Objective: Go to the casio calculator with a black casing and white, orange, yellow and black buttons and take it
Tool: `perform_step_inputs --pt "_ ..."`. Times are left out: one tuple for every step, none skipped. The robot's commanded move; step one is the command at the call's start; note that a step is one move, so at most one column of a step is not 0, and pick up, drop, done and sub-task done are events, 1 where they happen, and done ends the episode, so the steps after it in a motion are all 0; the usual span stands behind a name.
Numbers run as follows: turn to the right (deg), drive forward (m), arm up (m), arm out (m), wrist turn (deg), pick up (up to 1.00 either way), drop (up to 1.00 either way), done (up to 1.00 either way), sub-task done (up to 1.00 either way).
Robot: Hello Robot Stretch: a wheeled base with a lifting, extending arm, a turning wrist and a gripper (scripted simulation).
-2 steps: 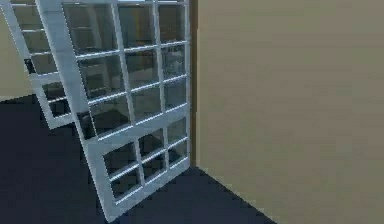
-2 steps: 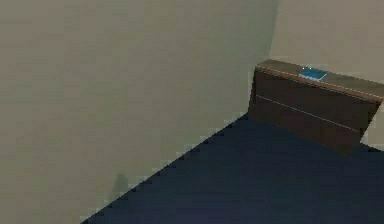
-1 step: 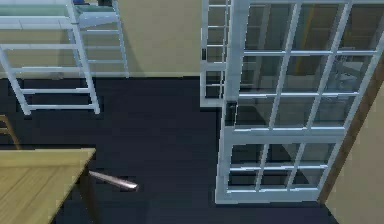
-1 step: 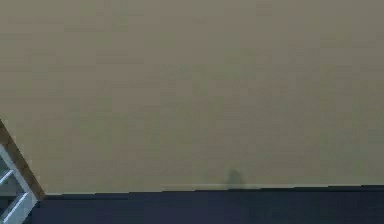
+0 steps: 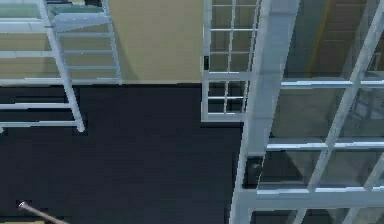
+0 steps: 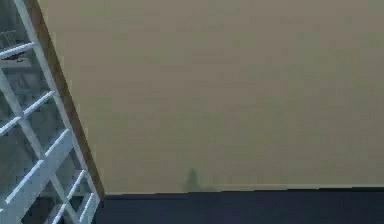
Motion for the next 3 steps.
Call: perform_step_inputs --pt "45.0 0.0 0.0 0.0 0.0 0.0 0.0 0.0 0.0" --pt "45.0 0.0 0.0 0.0 0.0 0.0 0.0 0.0 0.0" --pt "45.0 0.0 0.0 0.0 0.0 0.0 0.0 0.0 0.0"
